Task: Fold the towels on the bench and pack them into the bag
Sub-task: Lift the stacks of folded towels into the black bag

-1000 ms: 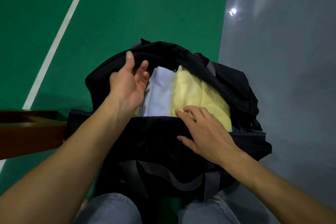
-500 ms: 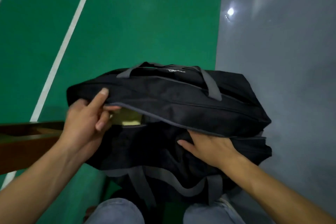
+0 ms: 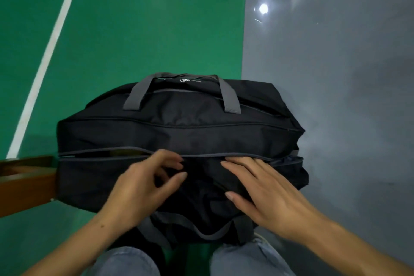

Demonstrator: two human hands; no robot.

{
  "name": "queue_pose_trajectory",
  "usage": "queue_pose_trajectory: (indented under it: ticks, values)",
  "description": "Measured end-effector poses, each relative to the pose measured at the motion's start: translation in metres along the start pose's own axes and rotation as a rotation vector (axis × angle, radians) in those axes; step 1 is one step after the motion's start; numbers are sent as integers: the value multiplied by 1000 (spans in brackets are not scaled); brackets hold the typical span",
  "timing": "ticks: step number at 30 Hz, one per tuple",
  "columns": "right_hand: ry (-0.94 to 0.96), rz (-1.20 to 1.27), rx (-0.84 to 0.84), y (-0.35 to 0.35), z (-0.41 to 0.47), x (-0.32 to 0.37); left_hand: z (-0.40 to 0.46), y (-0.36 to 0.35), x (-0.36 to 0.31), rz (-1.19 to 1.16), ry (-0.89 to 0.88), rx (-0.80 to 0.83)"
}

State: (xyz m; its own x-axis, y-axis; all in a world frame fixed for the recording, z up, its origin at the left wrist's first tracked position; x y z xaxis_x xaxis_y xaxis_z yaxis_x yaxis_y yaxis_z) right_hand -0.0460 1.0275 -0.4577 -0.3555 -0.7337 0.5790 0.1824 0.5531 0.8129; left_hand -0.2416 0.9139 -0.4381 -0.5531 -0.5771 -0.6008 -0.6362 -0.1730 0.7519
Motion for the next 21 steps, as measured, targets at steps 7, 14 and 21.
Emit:
queue_pose_trajectory:
  ticks: [7, 14, 21]
  values:
    - [-57, 107, -287, 51, -33, -31, 5, -74, -126, 244, -523, 168]
    - [-489, 124, -446, 55, -78, -151, 26, -175, -191, 485, -477, 189]
    - [-649, 424, -333, 7, -73, -195, 17, -166, -180, 353, -454, 267]
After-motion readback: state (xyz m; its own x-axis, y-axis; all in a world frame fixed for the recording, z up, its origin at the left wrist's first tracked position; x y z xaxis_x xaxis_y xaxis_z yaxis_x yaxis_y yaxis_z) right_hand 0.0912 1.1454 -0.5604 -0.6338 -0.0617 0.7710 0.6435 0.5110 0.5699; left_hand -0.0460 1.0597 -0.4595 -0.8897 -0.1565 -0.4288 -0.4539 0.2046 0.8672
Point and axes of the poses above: each hand's wrist, its own z-axis towards the middle knuckle, its own y-axis out of the back of the hand, x = y × z, the point moved 10 cm from there along z, towards the middle knuckle, and after that the axes turned 8 degrees about -x, right-handed, at the moved point
